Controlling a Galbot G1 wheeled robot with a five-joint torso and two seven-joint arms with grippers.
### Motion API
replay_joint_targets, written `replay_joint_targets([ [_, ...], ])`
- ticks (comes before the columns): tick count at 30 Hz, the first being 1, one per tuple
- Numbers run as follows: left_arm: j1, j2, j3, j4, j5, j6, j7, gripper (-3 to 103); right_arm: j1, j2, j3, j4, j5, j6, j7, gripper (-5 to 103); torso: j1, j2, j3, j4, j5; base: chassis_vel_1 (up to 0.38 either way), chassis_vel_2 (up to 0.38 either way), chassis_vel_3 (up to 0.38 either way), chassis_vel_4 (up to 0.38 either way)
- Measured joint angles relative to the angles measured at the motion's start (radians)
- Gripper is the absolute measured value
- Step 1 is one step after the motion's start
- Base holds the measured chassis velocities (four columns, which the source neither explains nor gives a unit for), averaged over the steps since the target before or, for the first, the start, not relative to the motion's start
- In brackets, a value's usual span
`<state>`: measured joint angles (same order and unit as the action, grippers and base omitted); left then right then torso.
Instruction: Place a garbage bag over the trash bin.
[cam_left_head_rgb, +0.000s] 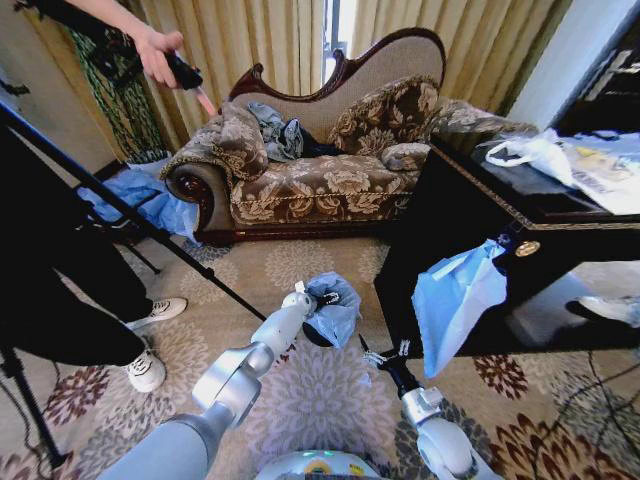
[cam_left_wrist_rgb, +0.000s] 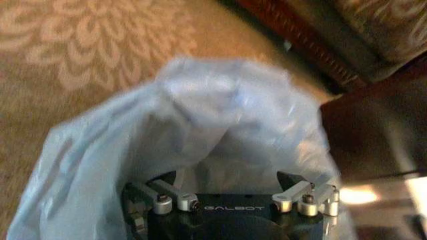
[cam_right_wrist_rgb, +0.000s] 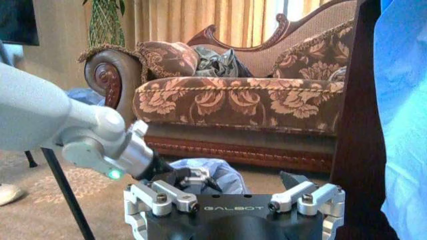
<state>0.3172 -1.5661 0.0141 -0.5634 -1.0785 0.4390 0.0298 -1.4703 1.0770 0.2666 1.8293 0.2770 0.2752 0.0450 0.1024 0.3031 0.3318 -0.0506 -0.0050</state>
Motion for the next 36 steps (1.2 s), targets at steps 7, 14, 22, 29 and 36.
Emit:
replay_joint_targets([
  [7, 0.035, 0.084, 0.006, -0.16, -0.122, 0.054, -0.057, 100, 0.052, -0.016, -0.019, -0.006, 0.025, -0.004, 0.0, 100, 0.0, 0.0, 0.0, 0.0, -0.0002, 0.0, 0.0, 0.0, 0.0],
  [14, 0.095, 0.198, 0.015, -0.344, -0.247, 0.092, -0.097, 100, 0.109, -0.021, -0.061, -0.036, 0.031, -0.013, -0.008, 100, 0.0, 0.0, 0.0, 0.0005, -0.0003, 0.0, 0.0, 0.0, 0.0],
  [22, 0.147, 0.258, 0.024, -0.496, -0.314, 0.095, -0.086, 100, 0.144, -0.012, -0.092, -0.074, 0.02, -0.014, -0.022, 100, 0.0, 0.0, 0.0, 0.0002, 0.0001, 0.0, 0.0, 0.0, 0.0],
  [29, 0.167, 0.254, 0.026, -0.544, -0.31, 0.087, -0.065, 100, 0.143, -0.018, -0.095, -0.073, 0.02, -0.014, -0.023, 100, 0.0, 0.0, 0.0, -0.0001, -0.0001, 0.0, 0.0, 0.0, 0.0],
  [36, 0.211, 0.364, 0.003, -0.811, -0.115, 0.052, -0.012, 100, 0.24, -0.035, -0.148, -0.069, 0.065, -0.061, -0.021, 100, 0.0, 0.0, 0.0, 0.0001, -0.0003, 0.0, 0.0, 0.0, 0.0],
])
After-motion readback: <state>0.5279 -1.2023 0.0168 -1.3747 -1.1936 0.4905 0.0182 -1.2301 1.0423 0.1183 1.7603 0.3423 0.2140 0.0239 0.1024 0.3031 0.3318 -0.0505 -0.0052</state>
